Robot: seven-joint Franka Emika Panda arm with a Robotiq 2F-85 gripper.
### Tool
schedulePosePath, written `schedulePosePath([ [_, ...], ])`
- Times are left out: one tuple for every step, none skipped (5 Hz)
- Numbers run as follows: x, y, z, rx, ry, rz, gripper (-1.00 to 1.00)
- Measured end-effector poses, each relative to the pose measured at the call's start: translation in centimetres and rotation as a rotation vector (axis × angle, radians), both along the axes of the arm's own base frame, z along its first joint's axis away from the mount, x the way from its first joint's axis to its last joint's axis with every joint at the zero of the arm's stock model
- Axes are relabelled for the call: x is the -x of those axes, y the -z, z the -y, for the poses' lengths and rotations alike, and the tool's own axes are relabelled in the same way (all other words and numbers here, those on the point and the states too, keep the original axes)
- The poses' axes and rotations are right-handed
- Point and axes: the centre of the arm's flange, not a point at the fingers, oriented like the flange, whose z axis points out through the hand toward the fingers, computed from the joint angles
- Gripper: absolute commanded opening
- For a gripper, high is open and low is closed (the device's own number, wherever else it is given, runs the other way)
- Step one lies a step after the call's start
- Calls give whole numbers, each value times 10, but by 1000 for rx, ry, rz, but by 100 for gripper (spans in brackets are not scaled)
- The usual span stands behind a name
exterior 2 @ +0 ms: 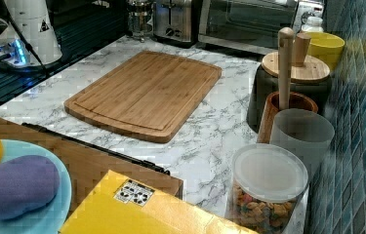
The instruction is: Turn on the toaster.
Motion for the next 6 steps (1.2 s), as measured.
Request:
schedulePosePath([
  [8,23,-14,-1,-71,42,-100],
  [32,48,-41,-38,-198,9,-100],
  [57,68,-76,-81,-300,-37,-100],
  [75,81,-113,-77,-373,-35,-100],
  [99,88,-148,-80,-438,-45,-100],
  [130,90,-175,-83,-492,-60,-100],
])
